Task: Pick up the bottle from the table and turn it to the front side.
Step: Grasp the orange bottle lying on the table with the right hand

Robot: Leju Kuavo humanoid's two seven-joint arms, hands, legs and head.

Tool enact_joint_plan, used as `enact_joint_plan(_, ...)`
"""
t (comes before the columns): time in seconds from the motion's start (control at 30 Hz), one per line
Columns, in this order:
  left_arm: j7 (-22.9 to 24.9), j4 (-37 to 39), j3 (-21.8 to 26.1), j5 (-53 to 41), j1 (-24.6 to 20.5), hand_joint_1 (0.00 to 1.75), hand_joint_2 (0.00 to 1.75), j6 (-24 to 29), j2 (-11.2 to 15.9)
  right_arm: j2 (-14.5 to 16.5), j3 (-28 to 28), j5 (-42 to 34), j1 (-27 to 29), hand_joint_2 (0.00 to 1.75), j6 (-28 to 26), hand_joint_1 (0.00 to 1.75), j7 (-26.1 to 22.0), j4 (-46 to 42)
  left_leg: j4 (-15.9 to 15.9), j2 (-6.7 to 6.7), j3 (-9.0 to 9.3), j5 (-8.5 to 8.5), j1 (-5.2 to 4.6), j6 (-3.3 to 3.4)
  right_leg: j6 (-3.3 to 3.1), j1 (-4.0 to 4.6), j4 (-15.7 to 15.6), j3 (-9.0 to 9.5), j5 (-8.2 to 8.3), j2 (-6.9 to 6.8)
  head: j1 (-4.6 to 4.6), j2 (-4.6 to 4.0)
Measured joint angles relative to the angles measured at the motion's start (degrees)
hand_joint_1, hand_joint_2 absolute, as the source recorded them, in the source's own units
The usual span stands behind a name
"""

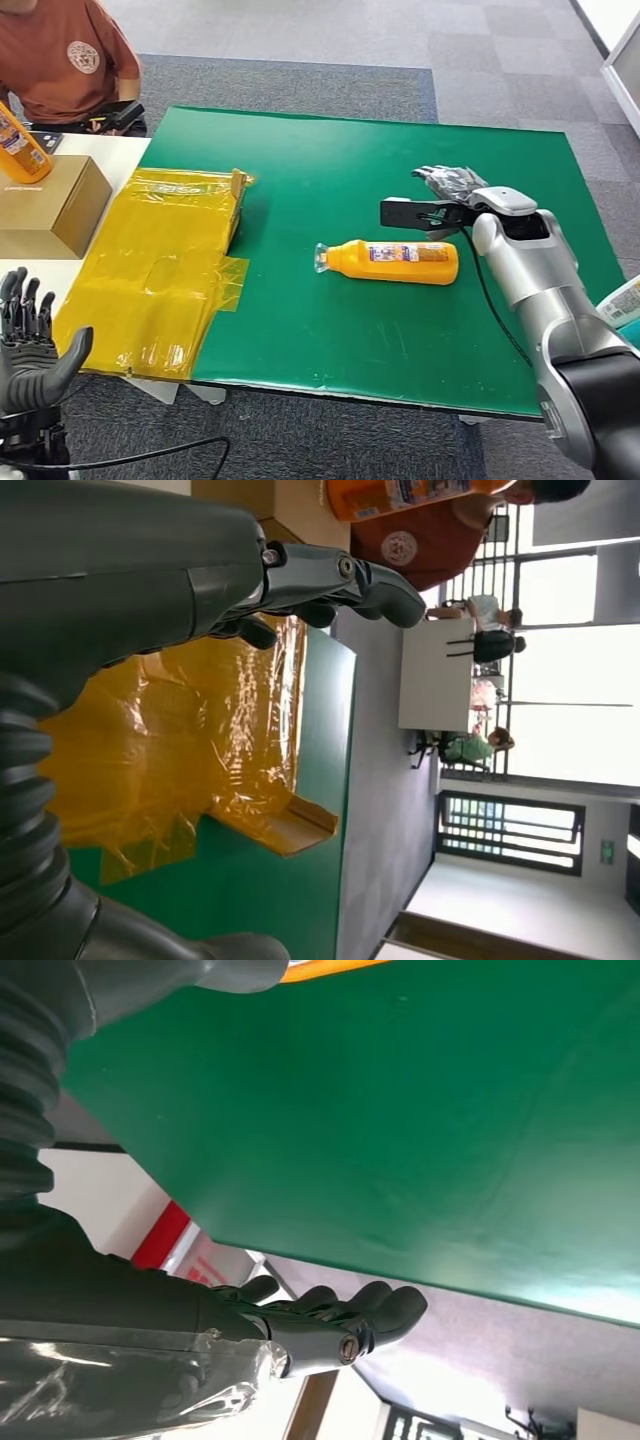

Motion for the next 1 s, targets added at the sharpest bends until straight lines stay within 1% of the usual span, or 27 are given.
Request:
enact_joint_plan(0.17,-0.26,-0.57,1.36,0.07,0.69,0.0,1.75,-0.83,-0.45,-3.26,0.45,-1.58,0.99,1.75,1.11,0.0,0.69,-0.63,0.0,-0.01,0.0,-0.02,0.0,0.02,0.01,0.0,-0.01,0.0,-0.01,0.0,0.01,0.0)
enact_joint_plan(0.33,-0.33,-1.22,2.89,0.07,1.21,0.0,1.75,-1.3,-1.05,-6.27,0.74,-2.79,4.01,1.75,0.9,0.0,0.95,-3.14,0.0,-0.02,-0.02,-0.06,-0.01,0.03,0.03,-0.01,-0.02,0.0,-0.02,-0.01,0.01,0.0)
enact_joint_plan(0.53,-0.37,-2.34,4.83,0.07,1.88,0.0,1.75,-2.26,-1.88,-9.06,0.97,-4.02,8.23,1.75,1.29,0.0,1.2,-8.88,0.0,-0.01,-0.02,-0.07,0.0,0.02,0.03,0.0,-0.02,-0.01,-0.03,0.0,0.01,0.0)
enact_joint_plan(0.73,-0.44,-2.75,5.88,-0.22,1.9,0.0,1.75,-2.99,-2.6,-9.8,1.28,-4.87,10.2,1.75,1.72,0.0,1.45,-12.64,0.0,-0.01,-0.02,-0.07,0.0,0.02,0.03,0.0,-0.01,-0.01,-0.03,-0.01,0.01,0.0)
enact_joint_plan(1.0,-0.67,-2.75,5.99,-0.56,1.59,0.0,1.75,-3.01,-2.71,-9.08,3.42,-5.44,10.81,1.75,1.76,0.0,1.45,-13.27,0.0,-0.01,-0.02,-0.06,0.01,0.01,0.02,0.0,-0.01,-0.01,-0.02,-0.01,0.01,0.0)
